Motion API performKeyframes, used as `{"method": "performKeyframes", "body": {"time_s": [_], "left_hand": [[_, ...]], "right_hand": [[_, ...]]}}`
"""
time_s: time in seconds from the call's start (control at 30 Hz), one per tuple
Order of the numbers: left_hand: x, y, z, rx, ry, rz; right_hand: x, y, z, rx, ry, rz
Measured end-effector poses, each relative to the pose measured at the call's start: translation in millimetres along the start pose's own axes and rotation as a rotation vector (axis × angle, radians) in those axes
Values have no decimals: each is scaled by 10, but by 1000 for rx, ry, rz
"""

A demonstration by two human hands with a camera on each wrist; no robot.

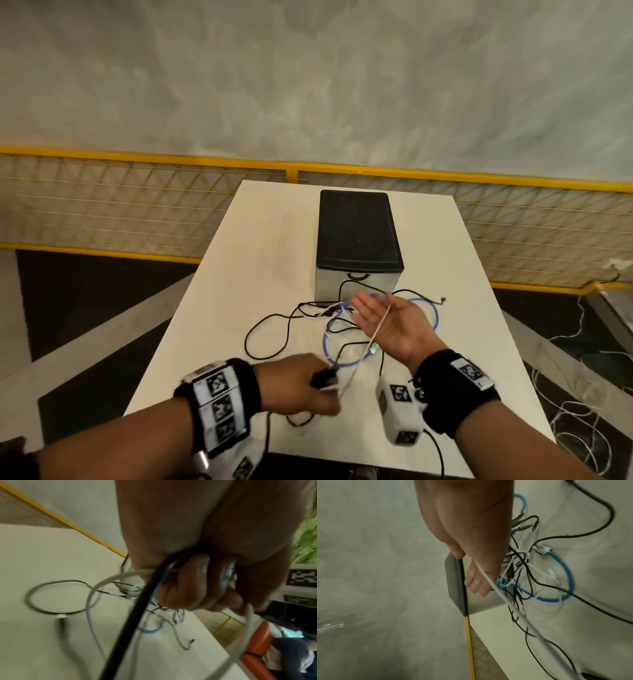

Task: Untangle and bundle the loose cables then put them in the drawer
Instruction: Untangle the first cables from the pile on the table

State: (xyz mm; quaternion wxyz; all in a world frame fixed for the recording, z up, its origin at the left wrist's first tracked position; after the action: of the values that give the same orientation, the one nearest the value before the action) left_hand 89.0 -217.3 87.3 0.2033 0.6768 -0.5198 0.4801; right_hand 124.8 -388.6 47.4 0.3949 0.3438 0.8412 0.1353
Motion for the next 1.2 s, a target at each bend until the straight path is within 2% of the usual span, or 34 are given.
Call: {"method": "performKeyframes", "body": {"time_s": [0.1,0.17,0.2,0.33,0.4,0.47,0.57,0.7,0.77,0.9,1.03,1.13,1.2], "left_hand": [[-498,-173,-370,-103,-216,16],[-752,-345,-553,-83,-323,11],[-789,-440,-593,-32,-320,-18],[-415,-814,-436,395,-96,-419],[-101,-838,-206,506,36,-507],[183,-731,77,536,127,-435],[311,-483,423,501,151,-369],[260,-419,543,544,164,-280],[248,-344,500,432,167,-267],[55,-68,226,35,3,-151],[-449,-112,-234,-147,-196,-17],[-645,-262,-446,-72,-276,-123],[-621,-459,-457,110,-227,-241]], "right_hand": [[-139,-84,33,2,-27,-7],[-130,-97,41,3,-27,-15],[-102,-98,46,8,-26,-20],[62,-22,39,-9,-6,-79],[133,46,17,-28,5,-119],[202,135,-26,-58,15,-153],[263,292,-135,-127,-3,-206],[285,308,-196,-138,-4,-241],[275,234,-152,-100,15,-238],[56,55,-31,-36,6,-125],[-151,-78,13,31,-18,-77],[-149,-81,28,53,-13,-96],[-104,-56,12,42,-5,-105]]}}
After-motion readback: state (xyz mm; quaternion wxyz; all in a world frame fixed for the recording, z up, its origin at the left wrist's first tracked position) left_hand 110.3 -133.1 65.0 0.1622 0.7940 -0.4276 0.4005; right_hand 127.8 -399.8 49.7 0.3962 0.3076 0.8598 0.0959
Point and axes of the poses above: each hand's wrist, its own z-axis towards the middle knuckle, its own y-axis out of the palm, x = y × z, the point moved 7 cm from there along z, towards the middle knuckle, and after that the axes turned 14 degrees about -z, right-handed, at the moved point
